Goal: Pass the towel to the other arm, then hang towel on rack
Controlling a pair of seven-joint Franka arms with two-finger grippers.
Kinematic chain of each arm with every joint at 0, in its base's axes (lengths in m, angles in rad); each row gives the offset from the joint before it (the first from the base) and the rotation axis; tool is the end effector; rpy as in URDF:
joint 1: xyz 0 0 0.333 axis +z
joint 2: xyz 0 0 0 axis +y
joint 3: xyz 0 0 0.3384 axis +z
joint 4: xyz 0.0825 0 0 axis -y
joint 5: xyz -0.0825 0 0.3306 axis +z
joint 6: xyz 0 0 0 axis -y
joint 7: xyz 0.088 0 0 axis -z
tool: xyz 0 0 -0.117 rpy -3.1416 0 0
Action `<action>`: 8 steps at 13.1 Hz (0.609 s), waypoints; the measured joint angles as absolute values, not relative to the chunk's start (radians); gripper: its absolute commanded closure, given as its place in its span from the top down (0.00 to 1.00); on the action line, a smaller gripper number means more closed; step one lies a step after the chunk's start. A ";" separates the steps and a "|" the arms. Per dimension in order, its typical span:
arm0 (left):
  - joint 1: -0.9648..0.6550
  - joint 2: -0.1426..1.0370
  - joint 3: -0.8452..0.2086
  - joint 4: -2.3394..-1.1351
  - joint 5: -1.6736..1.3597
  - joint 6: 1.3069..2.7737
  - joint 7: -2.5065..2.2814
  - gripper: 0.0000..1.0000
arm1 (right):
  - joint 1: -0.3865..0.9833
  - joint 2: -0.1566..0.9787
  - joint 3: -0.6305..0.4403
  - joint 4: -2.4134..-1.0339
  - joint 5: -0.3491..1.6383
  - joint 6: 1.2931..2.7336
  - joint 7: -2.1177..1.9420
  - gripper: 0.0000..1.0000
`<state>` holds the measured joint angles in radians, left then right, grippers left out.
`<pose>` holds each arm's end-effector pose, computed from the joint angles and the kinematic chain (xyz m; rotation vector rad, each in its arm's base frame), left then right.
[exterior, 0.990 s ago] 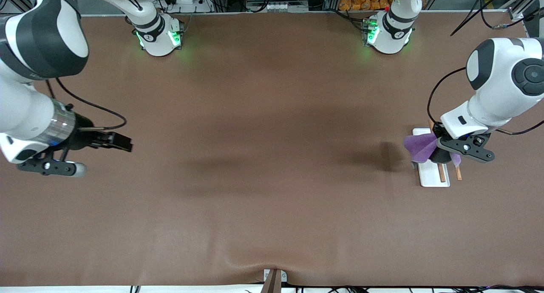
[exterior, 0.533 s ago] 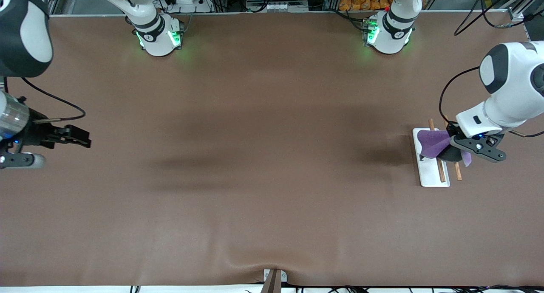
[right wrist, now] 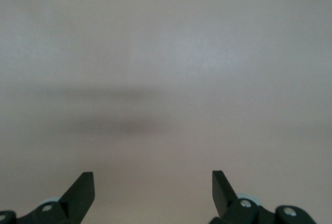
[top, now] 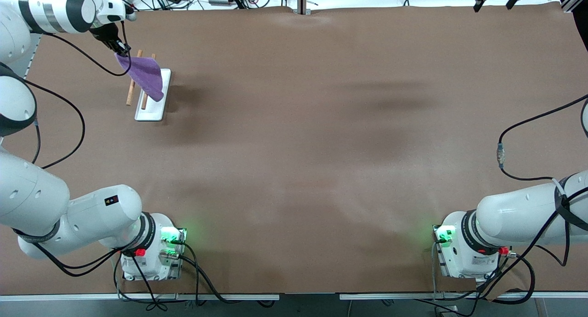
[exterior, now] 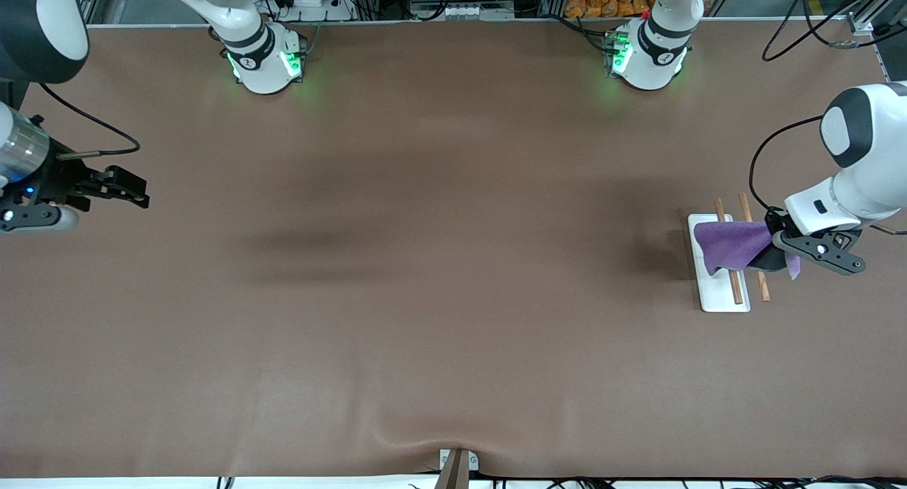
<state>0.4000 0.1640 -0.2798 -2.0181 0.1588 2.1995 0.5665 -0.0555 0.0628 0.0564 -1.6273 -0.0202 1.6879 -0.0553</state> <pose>0.5390 0.0778 0.4192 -2.9452 0.8057 0.0067 0.5294 -0.0026 0.5910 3.1238 0.0914 -0.0040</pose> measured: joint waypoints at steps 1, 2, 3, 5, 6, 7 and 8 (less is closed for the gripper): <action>0.407 0.167 -0.280 -2.018 0.159 2.202 0.567 0.00 | -0.057 0.069 0.054 -1.600 -0.021 1.686 -0.055 1.00; 0.416 0.169 -0.280 -2.018 0.159 2.203 0.568 0.00 | -0.058 0.078 0.051 -1.564 -0.021 1.664 -0.056 1.00; 0.426 0.171 -0.280 -2.018 0.159 2.204 0.570 0.00 | -0.059 0.087 0.049 -1.519 -0.021 1.617 -0.056 1.00; 0.450 0.175 -0.280 -2.018 0.159 2.205 0.590 0.00 | -0.061 0.094 0.045 -1.435 -0.021 1.541 -0.056 1.00; 0.462 0.179 -0.280 -2.018 0.159 2.205 0.594 0.00 | -0.062 0.093 0.043 -1.405 -0.021 1.512 -0.056 1.00; 0.470 0.184 -0.280 -2.018 0.157 2.205 0.597 0.00 | -0.063 0.093 0.042 -1.388 -0.020 1.471 -0.056 1.00; 0.474 0.189 -0.280 -2.018 0.154 2.206 0.598 0.00 | -0.065 0.094 0.042 -1.385 -0.020 1.438 -0.056 1.00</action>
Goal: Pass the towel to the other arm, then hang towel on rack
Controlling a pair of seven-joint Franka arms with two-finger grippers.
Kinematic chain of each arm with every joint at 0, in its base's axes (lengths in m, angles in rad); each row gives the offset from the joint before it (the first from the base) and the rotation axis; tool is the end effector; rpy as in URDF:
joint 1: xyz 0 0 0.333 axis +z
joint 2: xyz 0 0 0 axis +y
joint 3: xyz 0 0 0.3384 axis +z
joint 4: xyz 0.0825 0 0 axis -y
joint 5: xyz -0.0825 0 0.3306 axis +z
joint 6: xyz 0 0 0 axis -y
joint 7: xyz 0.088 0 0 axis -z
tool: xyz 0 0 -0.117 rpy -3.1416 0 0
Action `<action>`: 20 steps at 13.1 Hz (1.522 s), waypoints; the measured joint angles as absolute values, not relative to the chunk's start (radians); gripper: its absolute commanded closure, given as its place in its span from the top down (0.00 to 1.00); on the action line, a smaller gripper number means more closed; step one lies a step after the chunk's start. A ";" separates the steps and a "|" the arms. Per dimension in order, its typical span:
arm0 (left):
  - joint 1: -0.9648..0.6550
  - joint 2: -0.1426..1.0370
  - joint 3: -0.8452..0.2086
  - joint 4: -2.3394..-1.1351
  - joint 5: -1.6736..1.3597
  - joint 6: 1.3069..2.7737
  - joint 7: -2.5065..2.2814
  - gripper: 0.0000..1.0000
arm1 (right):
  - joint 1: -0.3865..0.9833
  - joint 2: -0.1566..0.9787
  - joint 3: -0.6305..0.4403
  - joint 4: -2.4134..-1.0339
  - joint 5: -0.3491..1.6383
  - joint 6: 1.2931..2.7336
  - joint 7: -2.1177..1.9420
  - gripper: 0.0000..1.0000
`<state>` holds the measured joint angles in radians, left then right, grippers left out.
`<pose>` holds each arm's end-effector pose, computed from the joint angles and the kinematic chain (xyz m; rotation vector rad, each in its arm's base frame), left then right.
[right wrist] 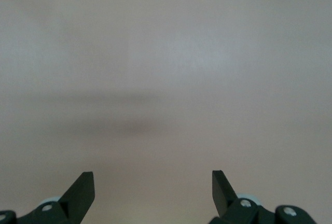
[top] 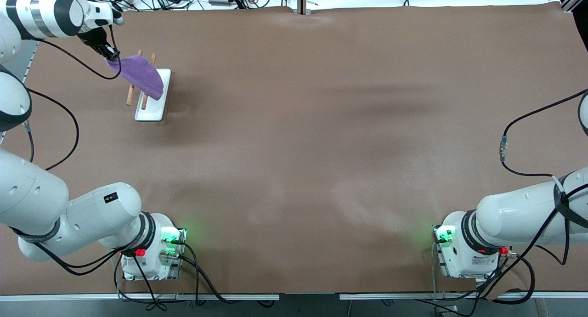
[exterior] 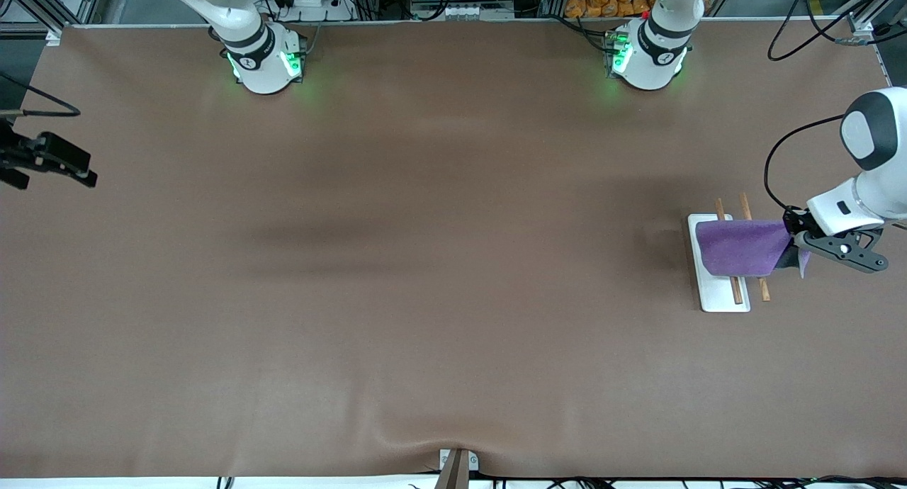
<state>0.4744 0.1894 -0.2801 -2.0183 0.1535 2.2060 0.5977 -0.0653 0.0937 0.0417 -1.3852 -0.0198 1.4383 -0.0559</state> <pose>0.5343 0.1182 0.4063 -2.9808 0.7440 0.0316 0.5183 -0.0161 0.6543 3.1264 0.0469 -0.0643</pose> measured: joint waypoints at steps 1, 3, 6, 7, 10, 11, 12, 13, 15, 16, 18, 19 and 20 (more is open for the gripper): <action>0.477 0.195 -0.280 -2.018 0.151 2.206 0.598 0.00 | -0.068 0.096 0.041 -1.386 -0.020 1.432 -0.056 1.00; 0.489 0.211 -0.280 -2.018 0.133 2.207 0.611 0.00 | -0.086 0.102 0.041 -1.388 -0.020 1.451 -0.074 1.00; 0.521 0.234 -0.280 -2.018 0.089 2.215 0.670 0.00 | -0.125 0.111 0.040 -1.389 -0.020 1.480 -0.135 1.00; 0.527 0.238 -0.280 -2.018 0.085 2.216 0.675 0.00 | -0.133 0.110 0.041 -1.393 -0.018 1.483 -0.142 1.00; 0.539 0.242 -0.280 -2.018 0.084 2.216 0.675 0.00 | -0.126 0.081 0.057 -1.438 0.012 1.485 -0.070 1.00; 0.541 0.243 -0.280 -2.018 0.084 2.216 0.675 0.00 | -0.122 0.070 0.062 -1.452 0.019 1.487 -0.031 1.00; 0.542 0.246 -0.280 -2.018 0.084 2.216 0.675 0.23 | -0.114 0.060 0.065 -1.461 0.021 1.486 -0.006 1.00; 0.542 0.249 -0.280 -2.018 0.084 2.216 0.675 0.61 | -0.097 0.052 0.067 -1.465 0.021 1.484 0.019 1.00; 0.543 0.257 -0.280 -2.017 0.084 2.216 0.676 1.00 | -0.061 0.045 0.068 -1.465 0.021 1.483 0.076 1.00; 0.544 0.262 -0.280 -2.017 0.084 2.217 0.676 1.00 | -0.055 0.043 0.068 -1.465 0.021 1.483 0.083 1.00; 0.552 0.268 -0.280 -2.016 0.084 2.219 0.676 1.00 | -0.054 0.043 0.068 -1.465 0.020 1.484 0.084 1.00; 0.556 0.269 -0.280 -2.016 0.084 2.221 0.676 1.00 | -0.051 0.043 0.068 -1.464 0.018 1.487 0.084 1.00; 0.559 0.269 -0.280 -2.014 0.084 2.223 0.676 1.00 | -0.046 0.042 0.068 -1.462 0.013 1.490 0.084 1.00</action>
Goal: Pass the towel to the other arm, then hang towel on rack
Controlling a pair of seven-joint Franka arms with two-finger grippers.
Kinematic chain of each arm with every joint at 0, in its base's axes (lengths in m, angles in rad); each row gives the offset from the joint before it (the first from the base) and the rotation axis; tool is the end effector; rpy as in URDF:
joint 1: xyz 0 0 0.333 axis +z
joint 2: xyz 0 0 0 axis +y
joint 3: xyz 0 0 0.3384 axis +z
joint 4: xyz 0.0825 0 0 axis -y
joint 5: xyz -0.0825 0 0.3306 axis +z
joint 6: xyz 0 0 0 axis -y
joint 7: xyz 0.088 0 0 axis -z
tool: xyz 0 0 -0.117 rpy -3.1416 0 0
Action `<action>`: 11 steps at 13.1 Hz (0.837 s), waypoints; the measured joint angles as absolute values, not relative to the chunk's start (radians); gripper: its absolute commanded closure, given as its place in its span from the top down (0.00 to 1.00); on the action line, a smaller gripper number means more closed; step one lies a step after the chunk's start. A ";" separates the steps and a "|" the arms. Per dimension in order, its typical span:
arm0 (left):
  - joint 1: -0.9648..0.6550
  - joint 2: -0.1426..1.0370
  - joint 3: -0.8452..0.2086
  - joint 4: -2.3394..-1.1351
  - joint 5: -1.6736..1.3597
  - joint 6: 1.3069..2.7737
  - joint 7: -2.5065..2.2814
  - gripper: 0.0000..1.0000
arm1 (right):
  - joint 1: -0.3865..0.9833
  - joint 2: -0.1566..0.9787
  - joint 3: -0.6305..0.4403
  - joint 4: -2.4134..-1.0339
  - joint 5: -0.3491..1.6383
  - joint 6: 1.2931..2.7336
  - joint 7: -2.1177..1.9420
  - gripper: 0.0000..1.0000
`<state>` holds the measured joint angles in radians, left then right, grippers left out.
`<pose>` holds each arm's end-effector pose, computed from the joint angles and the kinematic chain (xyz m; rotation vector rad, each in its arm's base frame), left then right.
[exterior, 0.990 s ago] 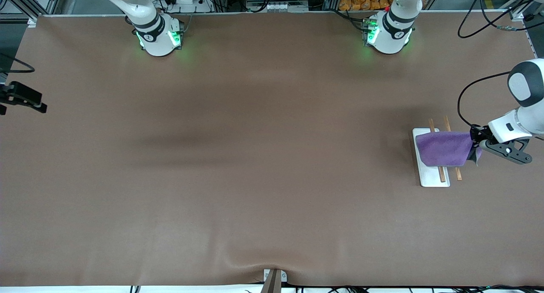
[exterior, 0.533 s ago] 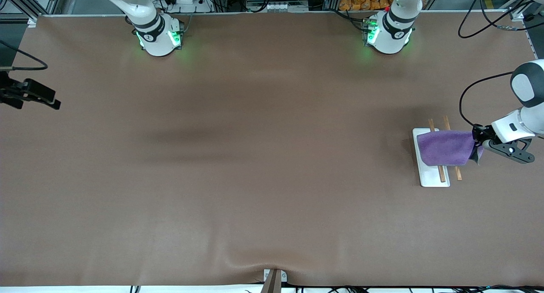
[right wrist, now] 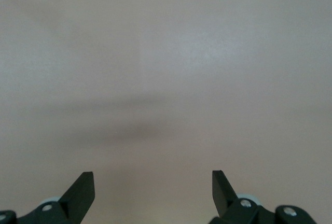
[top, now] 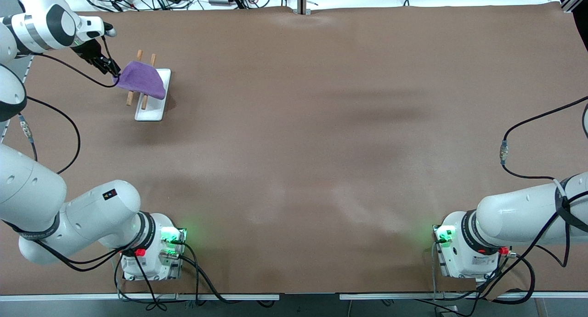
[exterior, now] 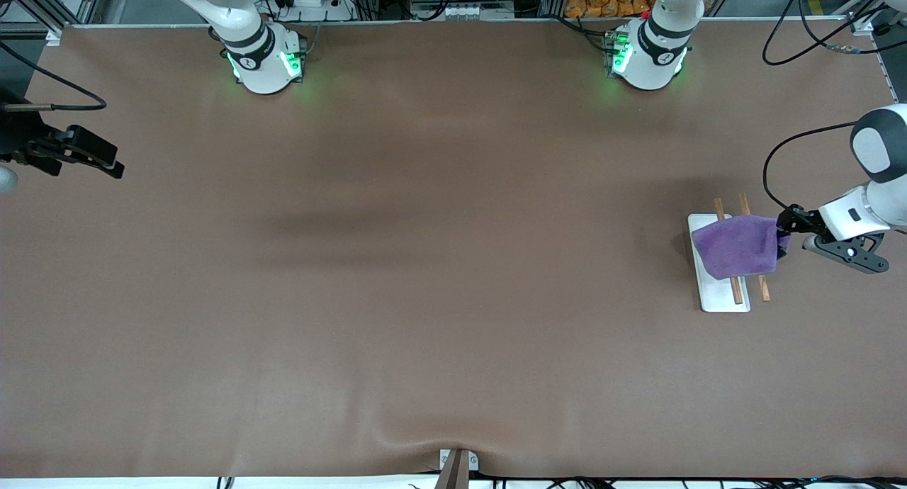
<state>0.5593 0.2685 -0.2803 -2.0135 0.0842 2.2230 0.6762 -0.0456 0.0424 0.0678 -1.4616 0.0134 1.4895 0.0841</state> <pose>0.5298 0.1634 0.3674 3.0366 -0.6825 -0.0592 0.5072 0.0120 0.6538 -3.1246 0.0952 0.0238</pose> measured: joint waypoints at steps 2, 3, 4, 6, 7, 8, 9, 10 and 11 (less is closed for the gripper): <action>0.568 0.269 -0.280 -1.997 0.079 2.226 0.700 1.00 | -0.036 0.041 0.068 -1.459 0.007 1.490 0.084 1.00; 0.574 0.269 -0.280 -1.984 0.065 2.226 0.724 1.00 | -0.034 0.041 0.068 -1.458 0.005 1.490 0.084 1.00; 0.578 0.269 -0.280 -1.968 0.049 2.226 0.754 1.00 | -0.032 0.041 0.068 -1.457 0.004 1.490 0.084 1.00; 0.583 0.269 -0.280 -1.941 0.037 2.226 0.794 1.00 | -0.032 0.040 0.068 -1.455 0.003 1.491 0.084 1.00; 0.584 0.269 -0.280 -1.931 0.037 2.225 0.801 1.00 | -0.032 0.040 0.068 -1.455 0.003 1.491 0.084 1.00; 0.584 0.269 -0.281 -1.919 0.037 2.220 0.803 1.00 | -0.032 0.040 0.067 -1.455 0.003 1.491 0.084 1.00; 0.583 0.269 -0.283 -1.903 0.037 2.203 0.803 1.00 | -0.032 0.040 0.067 -1.455 0.003 1.491 0.084 1.00; 0.583 0.268 -0.285 -1.878 0.037 2.168 0.803 1.00 | -0.032 0.040 0.067 -1.455 0.003 1.491 0.084 1.00; 0.582 0.268 -0.287 -1.847 0.034 2.128 0.803 1.00 | -0.032 0.040 0.067 -1.455 0.003 1.491 0.084 1.00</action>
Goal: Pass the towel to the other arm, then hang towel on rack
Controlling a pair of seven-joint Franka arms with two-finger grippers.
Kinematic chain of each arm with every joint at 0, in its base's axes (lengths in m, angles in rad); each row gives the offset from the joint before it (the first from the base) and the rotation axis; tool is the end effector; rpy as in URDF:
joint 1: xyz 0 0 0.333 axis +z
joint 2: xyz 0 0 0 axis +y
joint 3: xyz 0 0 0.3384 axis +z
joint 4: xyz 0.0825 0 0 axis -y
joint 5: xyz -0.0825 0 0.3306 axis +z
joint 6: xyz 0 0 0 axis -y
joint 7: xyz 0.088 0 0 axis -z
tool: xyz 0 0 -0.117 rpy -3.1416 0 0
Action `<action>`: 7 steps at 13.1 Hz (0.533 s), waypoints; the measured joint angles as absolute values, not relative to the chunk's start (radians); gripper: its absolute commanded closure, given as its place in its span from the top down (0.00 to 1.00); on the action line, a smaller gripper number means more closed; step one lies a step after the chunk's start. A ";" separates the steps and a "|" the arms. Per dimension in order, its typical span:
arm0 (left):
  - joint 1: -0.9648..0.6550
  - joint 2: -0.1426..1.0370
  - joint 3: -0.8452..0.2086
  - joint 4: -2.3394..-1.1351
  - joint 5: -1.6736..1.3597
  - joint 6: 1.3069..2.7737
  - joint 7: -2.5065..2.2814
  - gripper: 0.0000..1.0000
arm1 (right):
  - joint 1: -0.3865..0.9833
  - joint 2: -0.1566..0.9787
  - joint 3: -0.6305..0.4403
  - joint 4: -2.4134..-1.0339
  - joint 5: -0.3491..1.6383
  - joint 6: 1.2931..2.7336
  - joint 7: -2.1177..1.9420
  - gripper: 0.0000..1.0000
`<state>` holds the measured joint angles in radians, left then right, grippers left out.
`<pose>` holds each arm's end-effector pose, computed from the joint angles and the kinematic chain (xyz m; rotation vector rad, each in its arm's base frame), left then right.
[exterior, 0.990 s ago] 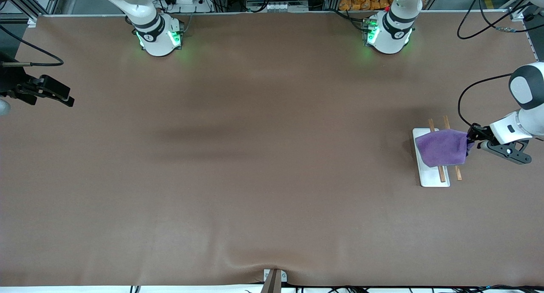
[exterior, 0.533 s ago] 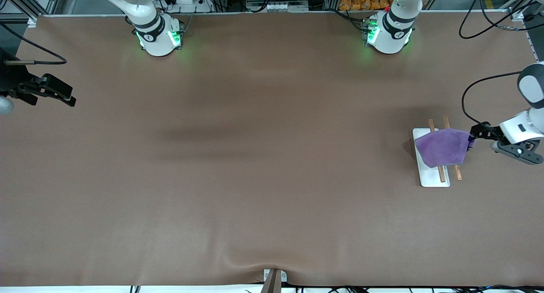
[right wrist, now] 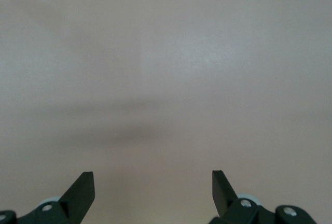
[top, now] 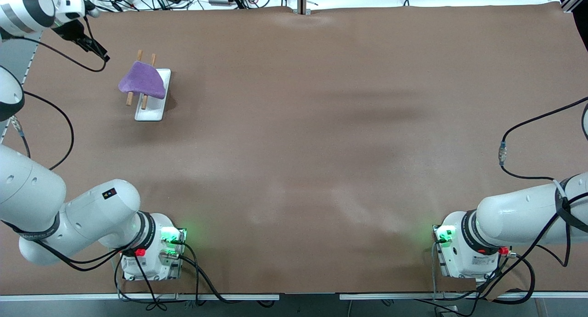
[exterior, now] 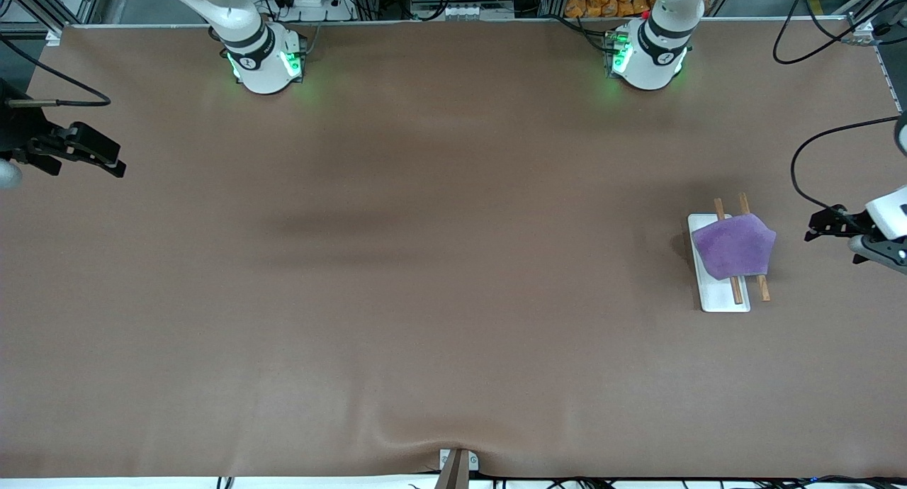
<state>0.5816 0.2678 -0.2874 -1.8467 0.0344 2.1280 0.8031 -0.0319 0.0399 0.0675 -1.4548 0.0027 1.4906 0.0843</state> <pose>0.5539 0.1831 0.4270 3.0118 -0.7949 0.0700 0.5065 0.0175 0.6579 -3.1355 0.0761 0.0068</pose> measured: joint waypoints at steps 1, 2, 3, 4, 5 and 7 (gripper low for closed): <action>0.581 0.266 -0.293 -1.813 0.028 2.089 0.803 1.00 | -0.032 0.040 0.067 -1.455 0.003 1.491 0.084 1.00; 0.581 0.264 -0.302 -1.781 0.017 2.050 0.797 1.00 | -0.032 0.040 0.067 -1.455 0.003 1.491 0.084 1.00; 0.580 0.261 -0.314 -1.751 0.013 2.013 0.778 1.00 | -0.032 0.040 0.067 -1.455 0.003 1.490 0.084 1.00; 0.579 0.257 -0.326 -1.727 0.013 1.980 0.751 1.00 | -0.032 0.040 0.067 -1.455 0.002 1.490 0.084 1.00; 0.579 0.252 -0.338 -1.705 0.012 1.954 0.719 1.00 | -0.032 0.040 0.067 -1.455 0.002 1.490 0.085 1.00; 0.577 0.238 -0.365 -1.668 0.012 1.909 0.646 1.00 | -0.032 0.040 0.067 -1.455 0.002 1.490 0.085 1.00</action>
